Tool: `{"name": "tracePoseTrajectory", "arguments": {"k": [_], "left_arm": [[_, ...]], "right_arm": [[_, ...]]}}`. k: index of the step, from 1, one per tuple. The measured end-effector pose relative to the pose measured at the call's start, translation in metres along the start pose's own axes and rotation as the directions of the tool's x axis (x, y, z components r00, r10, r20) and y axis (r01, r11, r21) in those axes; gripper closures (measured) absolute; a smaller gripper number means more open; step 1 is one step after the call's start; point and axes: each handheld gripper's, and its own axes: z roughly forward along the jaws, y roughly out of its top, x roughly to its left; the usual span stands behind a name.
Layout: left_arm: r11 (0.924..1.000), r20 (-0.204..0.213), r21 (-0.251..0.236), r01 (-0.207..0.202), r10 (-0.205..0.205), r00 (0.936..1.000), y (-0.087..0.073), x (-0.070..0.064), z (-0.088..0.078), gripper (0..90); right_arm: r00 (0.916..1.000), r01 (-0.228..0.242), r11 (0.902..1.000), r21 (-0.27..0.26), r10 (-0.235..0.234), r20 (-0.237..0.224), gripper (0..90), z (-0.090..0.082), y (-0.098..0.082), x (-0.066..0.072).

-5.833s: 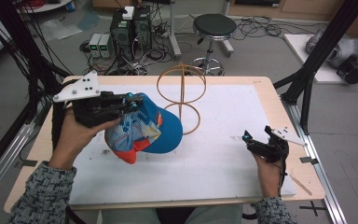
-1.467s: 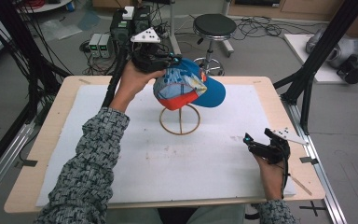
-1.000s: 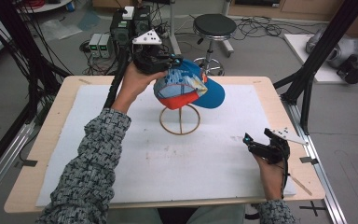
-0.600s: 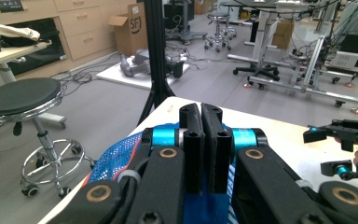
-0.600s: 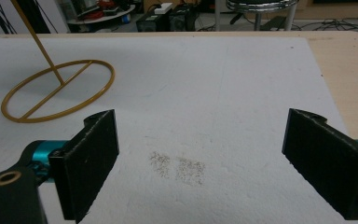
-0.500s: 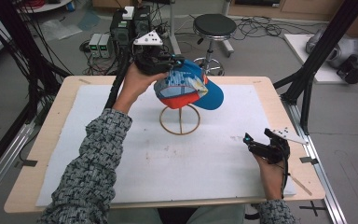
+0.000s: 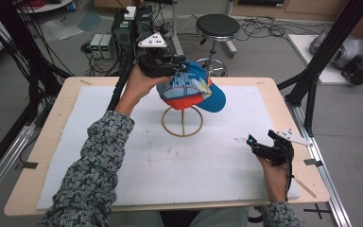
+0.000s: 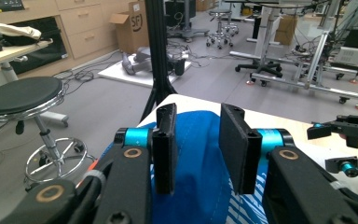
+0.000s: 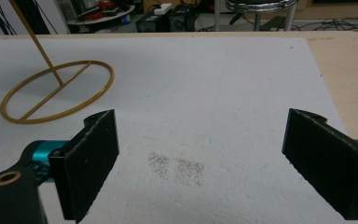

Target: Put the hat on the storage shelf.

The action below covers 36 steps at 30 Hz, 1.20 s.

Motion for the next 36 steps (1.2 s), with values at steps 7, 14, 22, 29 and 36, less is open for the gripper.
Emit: {"name": "tracePoseTrajectory", "arguments": {"k": [7,14,22,29,36], "left_arm": [[0.9997,0.001,-0.018,0.014,-0.014,0.9999,0.001,0.0,-0.002,57.7],[0.999,-0.014,-0.043,0.015,-0.016,0.9998,0.005,0.002,-0.011,49.7],[0.9981,-0.069,-0.059,0.021,-0.025,0.9973,0.004,0.005,-0.032,45.0],[0.9978,-0.123,-0.062,0.023,-0.03,0.992,-0.004,0.009,-0.054,41.2],[0.9973,-0.172,-0.072,0.012,-0.024,0.9848,-0.016,0.005,-0.085,39.6]], "right_arm": [[1.0,0.001,1.0,0.0,-0.001,0.0,9.7,0.0,0.0,0.0],[1.0,0.0,1.0,-0.001,0.0,0.001,9.7,0.0,0.0,0.0],[1.0,-0.001,1.0,-0.005,0.001,0.001,9.7,0.0,0.0,0.0],[1.0,-0.002,1.0,-0.003,0.002,-0.003,9.7,0.001,0.0,0.001],[1.0,-0.001,1.0,-0.009,0.001,-0.004,9.7,0.003,0.001,0.002]]}}
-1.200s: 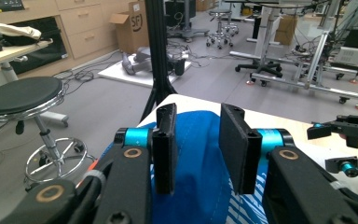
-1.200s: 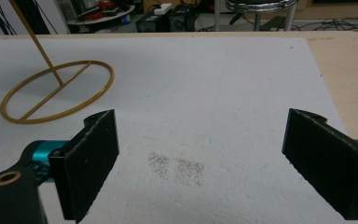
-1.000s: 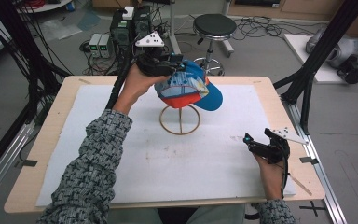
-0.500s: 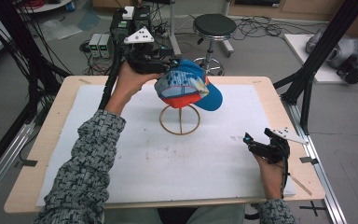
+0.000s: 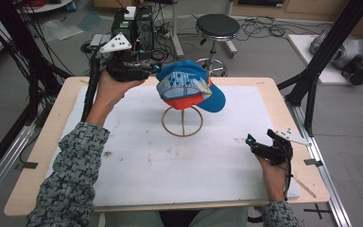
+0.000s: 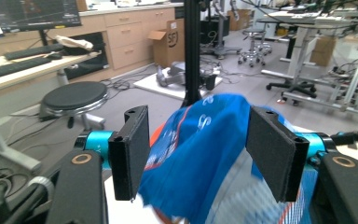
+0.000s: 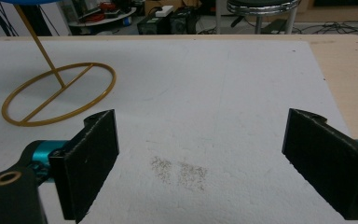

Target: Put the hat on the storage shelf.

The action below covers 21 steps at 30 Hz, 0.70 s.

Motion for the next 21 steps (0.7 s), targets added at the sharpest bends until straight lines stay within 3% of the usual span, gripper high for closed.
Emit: {"name": "tracePoseTrajectory", "arguments": {"k": [11,14,19,21], "left_arm": [[0.9999,-0.103,-0.002,0.014,-0.014,0.9946,-0.028,0.002,-0.05,36.0],[0.9997,-0.144,0.001,0.025,-0.025,0.9892,-0.04,0.004,-0.068,33.9],[0.9991,-0.183,0.001,0.043,-0.042,0.9823,-0.052,0.003,-0.084,30.3],[0.9989,-0.222,0.008,0.047,-0.044,0.974,-0.061,0.002,-0.094,28.1]], "right_arm": [[1.0,0.0,1.0,-0.01,0.0,-0.009,9.7,0.003,0.001,0.001],[0.9999,-0.002,1.0,-0.006,0.001,-0.011,9.8,0.003,0.001,0.002],[0.9999,0.003,1.0,-0.007,-0.003,-0.01,9.7,0.003,0.001,0.002],[1.0,0.004,0.9999,-0.012,-0.004,-0.008,9.7,0.004,0.001,0.002]]}}
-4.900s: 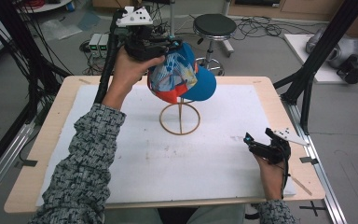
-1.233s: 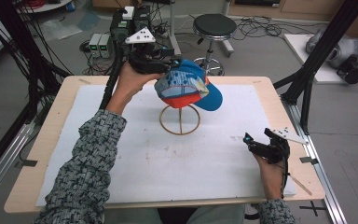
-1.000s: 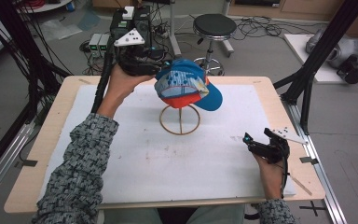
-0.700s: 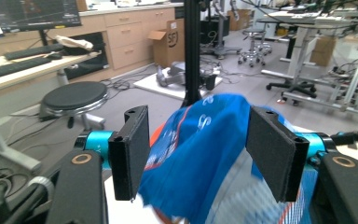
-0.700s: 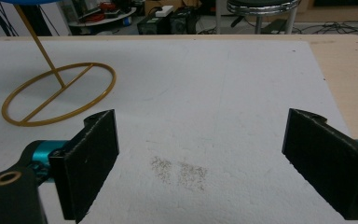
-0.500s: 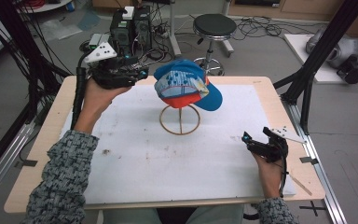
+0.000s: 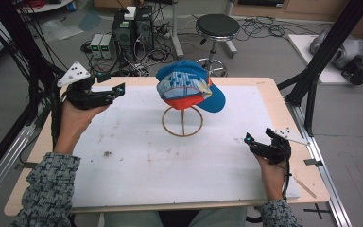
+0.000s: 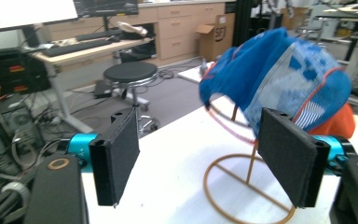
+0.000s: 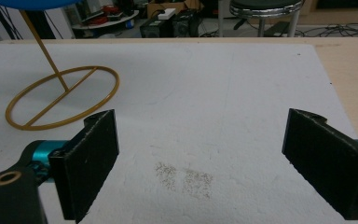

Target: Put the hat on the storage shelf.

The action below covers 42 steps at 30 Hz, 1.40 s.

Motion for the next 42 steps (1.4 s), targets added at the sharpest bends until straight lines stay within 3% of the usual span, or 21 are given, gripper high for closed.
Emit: {"name": "tracePoseTrajectory", "arguments": {"k": [8,14,23,30,34,42], "left_arm": [[1.0,-0.091,0.0,-0.007,0.007,0.9959,-0.026,0.002,-0.029,21.2],[1.0,-0.127,-0.008,0.005,-0.006,0.9919,-0.043,0.003,-0.043,17.8],[0.9991,-0.195,0.008,0.042,-0.04,0.98,-0.08,0.002,-0.062,17.0],[0.9991,-0.223,0.001,0.042,-0.041,0.974,-0.095,-0.002,-0.071,16.8],[0.9995,-0.224,0.014,0.028,-0.024,0.9744,-0.103,-0.003,-0.074,16.7],[0.9989,-0.225,0.02,0.043,-0.038,0.9736,-0.114,-0.004,-0.075,16.7]], "right_arm": [[1.0,-0.007,1.0,-0.005,0.007,-0.003,9.8,0.0,0.0,0.001],[1.0,-0.006,0.9999,-0.011,0.006,-0.004,9.7,0.001,0.001,0.002],[0.9999,-0.006,0.9999,-0.015,0.006,-0.015,9.7,0.007,0.003,0.006],[0.9998,-0.012,0.9997,-0.019,0.012,-0.014,9.7,0.006,0.003,0.005],[0.9999,-0.01,0.9998,-0.02,0.01,-0.014,9.7,0.007,0.003,0.005],[0.9998,-0.015,0.9997,-0.017,0.015,-0.014,9.7,0.005,0.002,0.005]]}}
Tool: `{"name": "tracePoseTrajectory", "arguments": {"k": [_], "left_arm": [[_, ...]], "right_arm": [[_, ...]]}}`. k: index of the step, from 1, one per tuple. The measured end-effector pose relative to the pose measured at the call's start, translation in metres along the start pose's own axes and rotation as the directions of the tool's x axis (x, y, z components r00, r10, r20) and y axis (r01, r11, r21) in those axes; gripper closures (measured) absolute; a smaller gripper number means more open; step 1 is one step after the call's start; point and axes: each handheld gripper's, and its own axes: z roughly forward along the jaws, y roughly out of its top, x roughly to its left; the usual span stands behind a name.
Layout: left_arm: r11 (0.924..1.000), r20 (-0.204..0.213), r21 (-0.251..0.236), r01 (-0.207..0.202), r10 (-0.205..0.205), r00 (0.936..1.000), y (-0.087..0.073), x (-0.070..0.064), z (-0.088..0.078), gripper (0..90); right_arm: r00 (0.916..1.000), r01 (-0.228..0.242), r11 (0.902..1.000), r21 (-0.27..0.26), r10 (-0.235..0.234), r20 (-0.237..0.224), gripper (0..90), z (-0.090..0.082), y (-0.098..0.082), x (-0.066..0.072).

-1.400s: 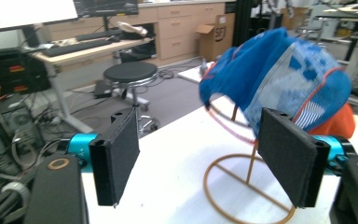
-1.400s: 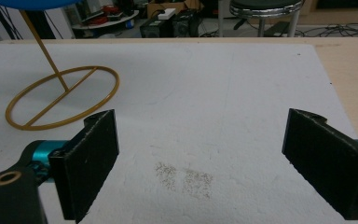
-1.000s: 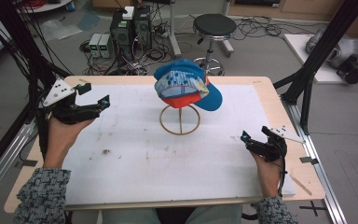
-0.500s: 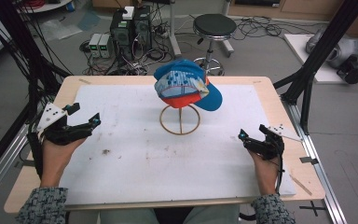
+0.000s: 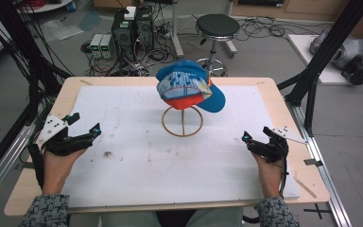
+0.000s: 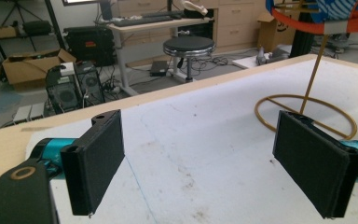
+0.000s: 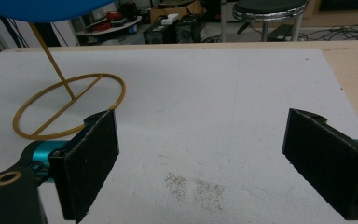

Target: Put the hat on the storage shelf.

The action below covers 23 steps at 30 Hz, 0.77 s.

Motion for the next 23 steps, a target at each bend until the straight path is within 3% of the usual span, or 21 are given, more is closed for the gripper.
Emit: {"name": "tracePoseTrajectory", "arguments": {"k": [5,23], "left_arm": [[0.9995,-0.006,0.031,0.005,-0.004,1.0,-0.009,0.0,0.001,16.7],[0.9981,0.006,0.056,0.024,-0.024,0.9997,-0.026,0.003,0.005,16.6]], "right_arm": [[1.0,0.003,1.0,0.0,-0.003,0.0,9.7,0.0,0.0,0.0],[1.0,0.01,1.0,0.003,-0.01,0.002,9.7,0.0,-0.001,0.0]]}}
